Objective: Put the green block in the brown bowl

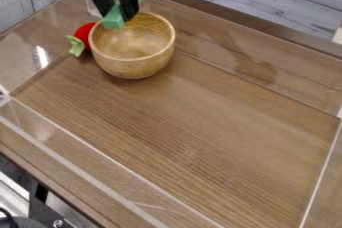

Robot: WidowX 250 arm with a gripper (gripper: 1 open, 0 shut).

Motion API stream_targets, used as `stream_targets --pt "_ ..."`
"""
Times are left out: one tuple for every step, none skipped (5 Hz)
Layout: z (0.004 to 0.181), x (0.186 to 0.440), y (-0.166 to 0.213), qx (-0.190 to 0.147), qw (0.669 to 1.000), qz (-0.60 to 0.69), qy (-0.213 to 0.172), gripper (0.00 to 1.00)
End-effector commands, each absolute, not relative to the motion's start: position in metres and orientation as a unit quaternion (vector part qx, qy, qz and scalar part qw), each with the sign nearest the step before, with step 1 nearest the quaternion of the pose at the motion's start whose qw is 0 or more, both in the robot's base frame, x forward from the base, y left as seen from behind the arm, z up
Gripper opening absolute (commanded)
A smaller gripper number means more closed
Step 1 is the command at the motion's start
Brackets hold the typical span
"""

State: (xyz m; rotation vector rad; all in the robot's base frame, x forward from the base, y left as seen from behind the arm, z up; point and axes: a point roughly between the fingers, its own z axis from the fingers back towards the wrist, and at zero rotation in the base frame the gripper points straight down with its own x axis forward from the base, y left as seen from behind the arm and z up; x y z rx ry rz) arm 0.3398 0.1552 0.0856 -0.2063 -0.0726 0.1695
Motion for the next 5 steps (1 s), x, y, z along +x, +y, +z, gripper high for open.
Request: stream_targets --pt "0.106 0.356 0.152 -0.084 0.992 0.074 -0.062 0.0" --pt "0.097 0.359 0.148 -0.082 0.993 0.055 -0.056 0.0" --pt "0.092 0.362 0.146 -0.082 0.995 0.041 -0.051 0.0" --pt "0.097 0.36 0.142 -0.082 0.994 0.053 -0.049 1.0" --pt "0.111 0.358 0.137 -0.084 0.993 0.064 -0.058 1.0"
